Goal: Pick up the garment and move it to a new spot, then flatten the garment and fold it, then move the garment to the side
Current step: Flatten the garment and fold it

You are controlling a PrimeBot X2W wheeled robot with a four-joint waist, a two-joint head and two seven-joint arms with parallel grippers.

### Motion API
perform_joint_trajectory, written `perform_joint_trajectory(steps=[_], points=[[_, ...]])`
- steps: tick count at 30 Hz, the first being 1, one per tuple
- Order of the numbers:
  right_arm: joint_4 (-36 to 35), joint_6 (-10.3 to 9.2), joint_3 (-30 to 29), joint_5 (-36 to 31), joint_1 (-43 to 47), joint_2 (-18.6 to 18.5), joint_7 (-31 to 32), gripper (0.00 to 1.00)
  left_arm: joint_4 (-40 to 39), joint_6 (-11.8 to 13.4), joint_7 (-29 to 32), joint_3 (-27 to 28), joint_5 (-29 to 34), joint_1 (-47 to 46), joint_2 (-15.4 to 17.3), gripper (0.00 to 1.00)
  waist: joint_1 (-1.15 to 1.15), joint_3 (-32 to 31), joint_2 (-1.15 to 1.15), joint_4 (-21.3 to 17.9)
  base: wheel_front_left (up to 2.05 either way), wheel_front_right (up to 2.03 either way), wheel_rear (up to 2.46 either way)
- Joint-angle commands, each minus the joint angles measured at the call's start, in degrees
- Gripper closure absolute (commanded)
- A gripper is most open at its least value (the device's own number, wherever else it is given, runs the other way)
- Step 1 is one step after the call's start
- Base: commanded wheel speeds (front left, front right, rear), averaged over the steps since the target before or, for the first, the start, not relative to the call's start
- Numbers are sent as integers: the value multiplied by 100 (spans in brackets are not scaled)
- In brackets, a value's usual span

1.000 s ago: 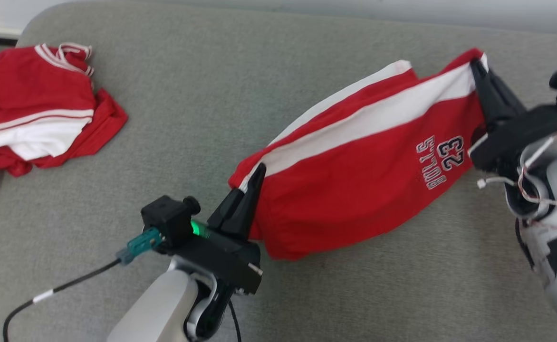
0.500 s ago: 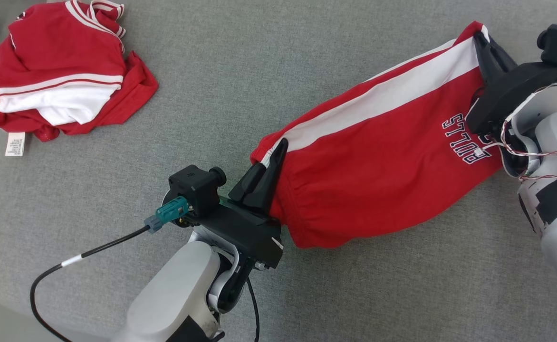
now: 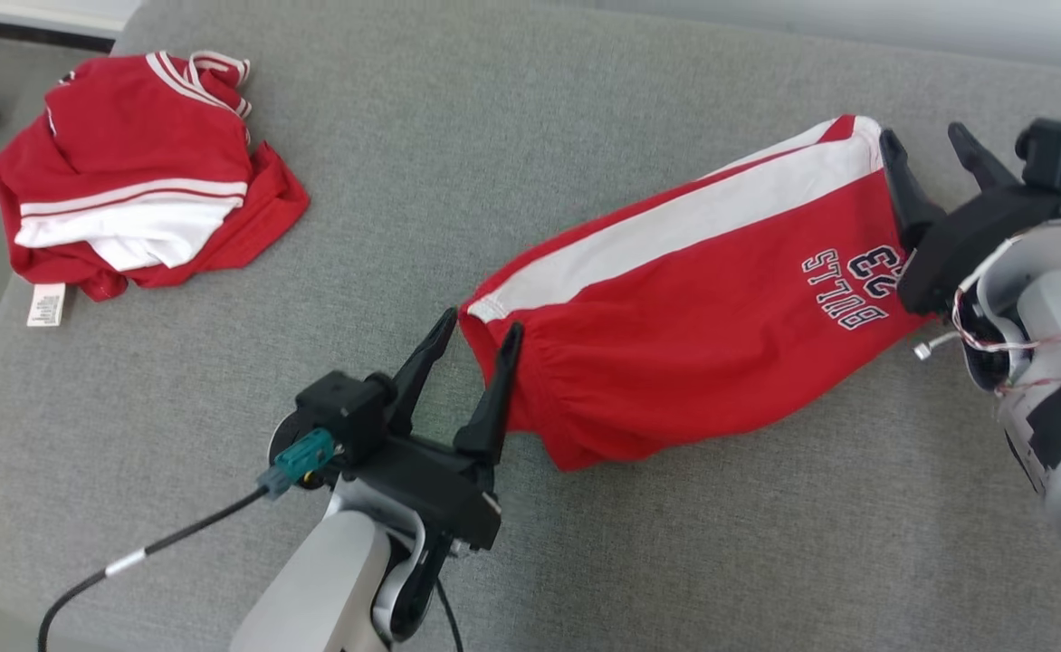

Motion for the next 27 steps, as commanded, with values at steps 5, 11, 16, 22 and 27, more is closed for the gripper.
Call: perform_joint_trajectory(steps=[5,11,16,22,27], points=[[107,-13,126,288,320,-159,-64,0,-293,10,-19,455,350,495,38,0,0,-276,0,-4,0,0,0],[277,-13,255,504,521,-190,-46,0,-1093,67,-18,1338,1002,1124,13,0,0,-313,0,68,0,0,0],[465,-13,388,563,631,-184,-8,0,-1637,70,-18,2072,1486,1610,-81,0,0,-299,0,133,0,0,0],[743,-13,470,665,709,-142,92,0,-2000,43,-19,2613,1770,2070,-154,0,0,-312,0,194,0,0,0],[862,-13,556,794,779,-62,347,15,-2076,13,-18,2597,1689,2228,-164,0,0,-306,0,229,0,0,0]])
